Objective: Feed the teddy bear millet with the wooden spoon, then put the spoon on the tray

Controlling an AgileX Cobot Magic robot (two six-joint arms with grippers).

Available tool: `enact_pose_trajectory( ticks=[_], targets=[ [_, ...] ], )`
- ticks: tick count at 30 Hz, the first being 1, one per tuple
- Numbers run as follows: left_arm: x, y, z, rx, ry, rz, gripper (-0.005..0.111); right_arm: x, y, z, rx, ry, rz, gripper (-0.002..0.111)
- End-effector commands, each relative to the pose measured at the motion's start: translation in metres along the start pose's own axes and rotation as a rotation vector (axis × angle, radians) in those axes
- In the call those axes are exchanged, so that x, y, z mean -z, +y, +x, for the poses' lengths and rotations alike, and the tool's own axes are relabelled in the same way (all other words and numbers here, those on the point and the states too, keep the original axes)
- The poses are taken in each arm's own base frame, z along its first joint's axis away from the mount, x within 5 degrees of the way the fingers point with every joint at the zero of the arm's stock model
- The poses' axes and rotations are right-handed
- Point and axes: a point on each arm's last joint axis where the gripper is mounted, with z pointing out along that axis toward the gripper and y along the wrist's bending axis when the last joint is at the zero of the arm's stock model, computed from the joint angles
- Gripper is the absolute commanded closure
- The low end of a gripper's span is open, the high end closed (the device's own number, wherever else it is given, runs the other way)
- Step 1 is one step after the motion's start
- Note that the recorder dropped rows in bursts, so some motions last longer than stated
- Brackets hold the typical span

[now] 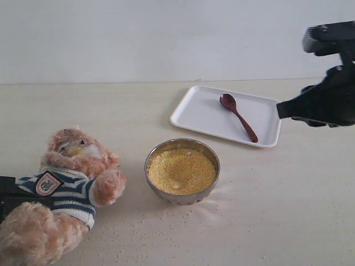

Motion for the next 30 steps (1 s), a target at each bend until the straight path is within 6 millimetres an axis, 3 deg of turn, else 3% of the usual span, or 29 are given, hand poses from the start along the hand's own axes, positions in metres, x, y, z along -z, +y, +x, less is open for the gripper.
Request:
enact_pose_trajectory(
  ticks=[1, 7, 9, 12, 16, 22, 30],
  targets=[
    [0.002, -0.003, 0.001, -0.008, -0.009, 0.015, 0.102, 0.05, 0.002, 0.034, 0.006, -0.085, -0.003, 0.074],
    [0.002, -0.003, 0.001, -0.008, -0.009, 0.015, 0.102, 0.099, 0.007, 0.078, -0.031, -0.18, -0.038, 0.076],
    [0.002, -0.003, 0.001, -0.008, -0.009, 0.015, 0.102, 0.112, 0.008, 0.09, -0.039, -0.209, -0.053, 0.085],
    [0.002, -0.003, 0.001, -0.008, -0.009, 0.015, 0.102, 0.134, 0.012, 0.103, -0.043, -0.259, -0.082, 0.107],
    [0.002, -0.003, 0.001, -0.008, -0.009, 0.015, 0.102, 0.155, 0.015, 0.117, -0.071, -0.304, -0.123, 0.108],
    [0.002, -0.003, 0.001, -0.008, -0.009, 0.015, 0.102, 0.171, 0.018, 0.129, -0.093, -0.356, -0.148, 0.108],
    [0.002, -0.003, 0.001, -0.008, -0.009, 0.015, 0.102, 0.174, 0.022, 0.128, -0.151, -0.383, -0.206, 0.108]
  ],
)
